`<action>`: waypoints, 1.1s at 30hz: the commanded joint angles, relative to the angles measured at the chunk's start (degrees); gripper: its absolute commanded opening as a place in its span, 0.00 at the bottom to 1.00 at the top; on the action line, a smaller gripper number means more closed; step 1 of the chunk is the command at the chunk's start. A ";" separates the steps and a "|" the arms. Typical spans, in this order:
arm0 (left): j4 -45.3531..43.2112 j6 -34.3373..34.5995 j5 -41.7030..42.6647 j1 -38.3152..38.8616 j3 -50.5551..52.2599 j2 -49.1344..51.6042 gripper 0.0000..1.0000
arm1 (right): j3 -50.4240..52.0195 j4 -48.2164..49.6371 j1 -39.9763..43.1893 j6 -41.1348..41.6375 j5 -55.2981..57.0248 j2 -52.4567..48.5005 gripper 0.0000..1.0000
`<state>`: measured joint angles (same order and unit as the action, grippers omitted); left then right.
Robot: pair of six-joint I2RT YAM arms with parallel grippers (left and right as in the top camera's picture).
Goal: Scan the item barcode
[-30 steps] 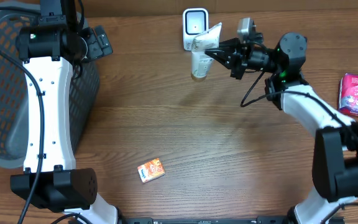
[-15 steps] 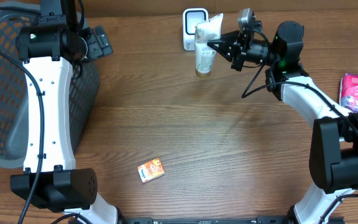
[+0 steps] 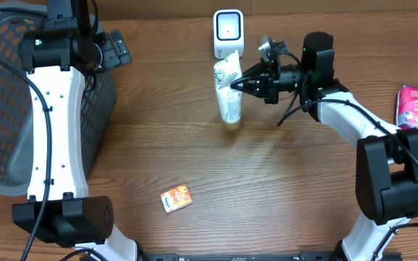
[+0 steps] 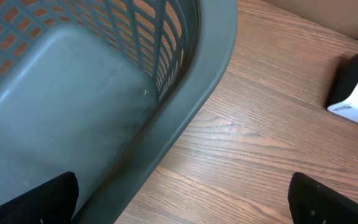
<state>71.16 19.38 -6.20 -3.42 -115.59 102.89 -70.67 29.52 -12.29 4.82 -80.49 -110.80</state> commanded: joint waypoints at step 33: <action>0.22 -0.07 0.26 0.07 0.04 0.66 1.00 | -1.40 -60.39 -7.63 45.55 72.19 1.40 0.54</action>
<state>71.18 19.35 -6.20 -3.42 -115.57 102.89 -71.11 -30.70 -19.68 50.52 -12.64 -110.32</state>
